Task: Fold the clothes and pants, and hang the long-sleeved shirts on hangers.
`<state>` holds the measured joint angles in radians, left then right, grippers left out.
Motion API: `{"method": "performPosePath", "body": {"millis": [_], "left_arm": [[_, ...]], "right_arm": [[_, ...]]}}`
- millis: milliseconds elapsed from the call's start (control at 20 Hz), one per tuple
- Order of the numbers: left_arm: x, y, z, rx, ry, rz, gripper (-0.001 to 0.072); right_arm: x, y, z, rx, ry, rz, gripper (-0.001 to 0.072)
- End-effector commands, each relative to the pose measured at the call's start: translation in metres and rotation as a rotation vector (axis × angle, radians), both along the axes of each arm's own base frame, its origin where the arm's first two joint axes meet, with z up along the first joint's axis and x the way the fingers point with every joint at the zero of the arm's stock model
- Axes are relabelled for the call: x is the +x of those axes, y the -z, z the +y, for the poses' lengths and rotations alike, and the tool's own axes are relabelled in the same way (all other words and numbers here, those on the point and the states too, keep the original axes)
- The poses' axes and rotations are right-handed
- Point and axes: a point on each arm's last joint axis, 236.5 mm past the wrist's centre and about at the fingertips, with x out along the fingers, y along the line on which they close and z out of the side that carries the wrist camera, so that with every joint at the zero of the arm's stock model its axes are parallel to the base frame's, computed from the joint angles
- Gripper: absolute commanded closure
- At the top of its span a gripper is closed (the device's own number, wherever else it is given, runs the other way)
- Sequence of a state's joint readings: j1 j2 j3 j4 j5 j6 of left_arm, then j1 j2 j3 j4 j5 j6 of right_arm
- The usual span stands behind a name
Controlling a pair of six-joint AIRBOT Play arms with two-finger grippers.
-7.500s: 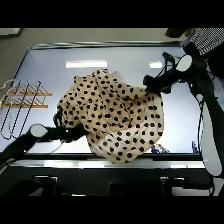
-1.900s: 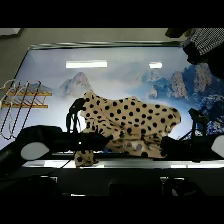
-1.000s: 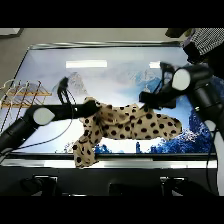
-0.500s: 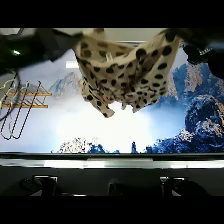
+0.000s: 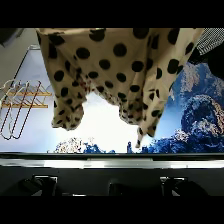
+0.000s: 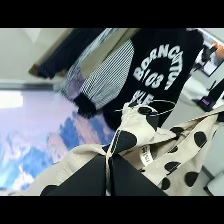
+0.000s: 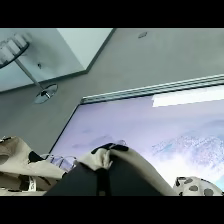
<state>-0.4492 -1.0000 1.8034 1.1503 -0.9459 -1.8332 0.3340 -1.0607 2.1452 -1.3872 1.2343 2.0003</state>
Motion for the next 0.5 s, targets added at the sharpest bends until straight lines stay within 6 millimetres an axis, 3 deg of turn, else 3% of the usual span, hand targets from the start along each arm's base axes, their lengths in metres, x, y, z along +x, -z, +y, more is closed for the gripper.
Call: {"method": "performPosePath", "body": {"millis": [0,150,250,350,450], "left_arm": [[0.009,0.07,-0.003,0.074,-0.018,0.273,0.0683],[0.017,0.157,-0.02,0.14,-0.009,0.493,0.0683],[0.013,0.222,-0.031,0.167,-0.013,0.64,0.0684],[0.003,0.281,-0.047,0.181,-0.003,0.743,0.0684],[-0.019,0.336,-0.068,0.127,0.012,0.888,0.0683]], "right_arm": [[0.018,0.059,-0.006,-0.114,0.04,0.187,0.0683],[0.032,0.153,-0.012,-0.326,0.035,0.459,0.0683],[0.05,0.203,-0.016,-0.401,0.054,0.558,0.0683],[0.071,0.248,-0.016,-0.434,0.072,0.609,0.0683],[0.088,0.304,-0.01,-0.442,0.078,0.684,0.0683]]}}
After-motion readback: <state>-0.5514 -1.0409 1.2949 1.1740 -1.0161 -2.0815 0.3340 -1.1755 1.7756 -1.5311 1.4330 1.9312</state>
